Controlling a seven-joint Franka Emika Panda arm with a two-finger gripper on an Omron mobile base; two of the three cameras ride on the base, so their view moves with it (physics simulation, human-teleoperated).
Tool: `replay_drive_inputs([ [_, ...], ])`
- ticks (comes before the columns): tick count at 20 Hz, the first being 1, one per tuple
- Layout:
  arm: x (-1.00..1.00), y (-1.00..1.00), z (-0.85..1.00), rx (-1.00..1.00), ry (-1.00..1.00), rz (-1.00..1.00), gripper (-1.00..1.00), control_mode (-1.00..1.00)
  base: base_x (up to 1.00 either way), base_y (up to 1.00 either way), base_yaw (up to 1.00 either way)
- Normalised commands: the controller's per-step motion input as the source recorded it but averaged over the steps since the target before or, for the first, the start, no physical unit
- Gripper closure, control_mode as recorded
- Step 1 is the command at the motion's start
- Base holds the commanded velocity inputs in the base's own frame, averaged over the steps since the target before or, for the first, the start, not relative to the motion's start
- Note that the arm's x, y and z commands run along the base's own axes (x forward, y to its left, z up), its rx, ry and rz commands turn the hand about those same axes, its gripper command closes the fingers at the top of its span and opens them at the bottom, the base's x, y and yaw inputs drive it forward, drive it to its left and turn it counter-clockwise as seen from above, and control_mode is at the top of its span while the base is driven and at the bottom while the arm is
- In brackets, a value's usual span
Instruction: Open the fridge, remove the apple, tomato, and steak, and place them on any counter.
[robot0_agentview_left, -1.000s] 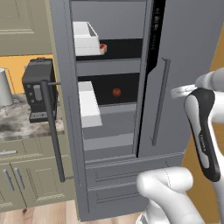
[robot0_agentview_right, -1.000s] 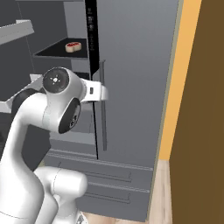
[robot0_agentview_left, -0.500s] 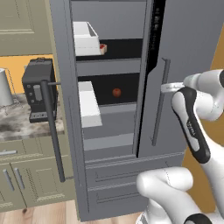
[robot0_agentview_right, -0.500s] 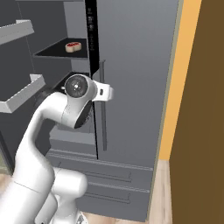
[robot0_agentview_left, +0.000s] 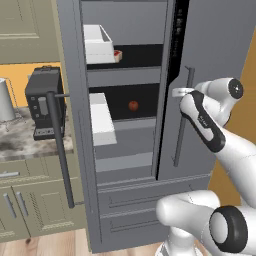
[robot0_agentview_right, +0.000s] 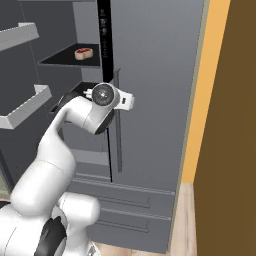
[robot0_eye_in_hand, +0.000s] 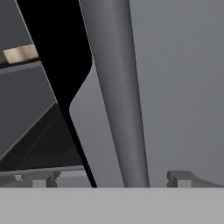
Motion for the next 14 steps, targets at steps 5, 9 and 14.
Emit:
replay_drive_inputs([
  [5,0.69,0.00,-0.10,0.05,0.01,0.00,-1.00,-1.00,0.00,0.00,0.00],
  [9,0.67,0.00,-0.13,0.05,0.00,0.00,-1.00,-1.00,0.00,0.00,0.00],
  [14,0.53,0.00,-0.07,0.04,0.03,0.00,1.00,-1.00,0.00,0.00,0.00],
])
